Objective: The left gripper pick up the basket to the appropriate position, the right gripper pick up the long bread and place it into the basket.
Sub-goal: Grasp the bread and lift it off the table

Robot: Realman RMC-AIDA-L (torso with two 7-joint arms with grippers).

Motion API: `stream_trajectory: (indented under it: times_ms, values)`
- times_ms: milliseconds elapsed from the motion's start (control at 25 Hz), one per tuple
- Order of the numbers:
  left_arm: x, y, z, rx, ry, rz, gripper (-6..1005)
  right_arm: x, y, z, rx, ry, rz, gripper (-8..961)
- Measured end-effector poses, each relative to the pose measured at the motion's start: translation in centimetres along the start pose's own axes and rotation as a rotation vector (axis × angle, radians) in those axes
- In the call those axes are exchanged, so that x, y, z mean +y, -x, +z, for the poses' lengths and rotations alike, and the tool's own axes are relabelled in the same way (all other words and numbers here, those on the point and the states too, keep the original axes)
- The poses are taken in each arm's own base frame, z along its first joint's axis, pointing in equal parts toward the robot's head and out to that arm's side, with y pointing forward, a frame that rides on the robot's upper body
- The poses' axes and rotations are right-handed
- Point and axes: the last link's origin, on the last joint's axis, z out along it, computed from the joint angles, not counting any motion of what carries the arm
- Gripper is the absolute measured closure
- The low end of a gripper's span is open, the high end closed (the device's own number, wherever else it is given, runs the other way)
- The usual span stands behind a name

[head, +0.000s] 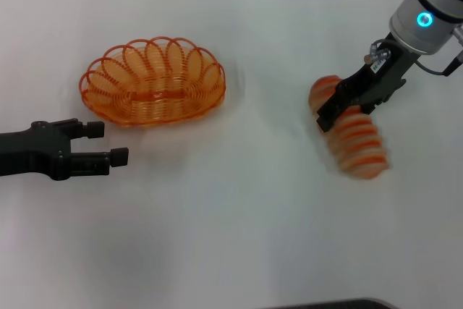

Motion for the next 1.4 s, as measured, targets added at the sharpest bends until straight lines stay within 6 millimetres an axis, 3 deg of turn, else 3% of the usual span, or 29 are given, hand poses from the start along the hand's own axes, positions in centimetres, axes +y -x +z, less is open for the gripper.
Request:
stream_trajectory:
  times_ms: [240, 440, 760, 1400]
  values:
    - [-0.05, -0.01, 0.03, 0.0, -0.004, 0.0, 94, 0.02, 0.09, 0.19, 0.006, -0.025, -0.015, 56]
    - [-0.08, -0.13, 0.17, 0.0, -0.004, 0.001, 94, -0.03, 0.1, 0.18, 0.005, -0.028, -0.016, 257]
    - [-0.04, -0.3, 0.09, 0.003, 0.002, 0.005, 95, -0.02, 0.15, 0.02, 0.003, -0.03, -0.021, 374]
    - [-0.16, -0.41, -0.05, 0.002, -0.004, -0.002, 95, 0.34, 0.43, -0.23, 0.001, -0.024, -0.04, 517]
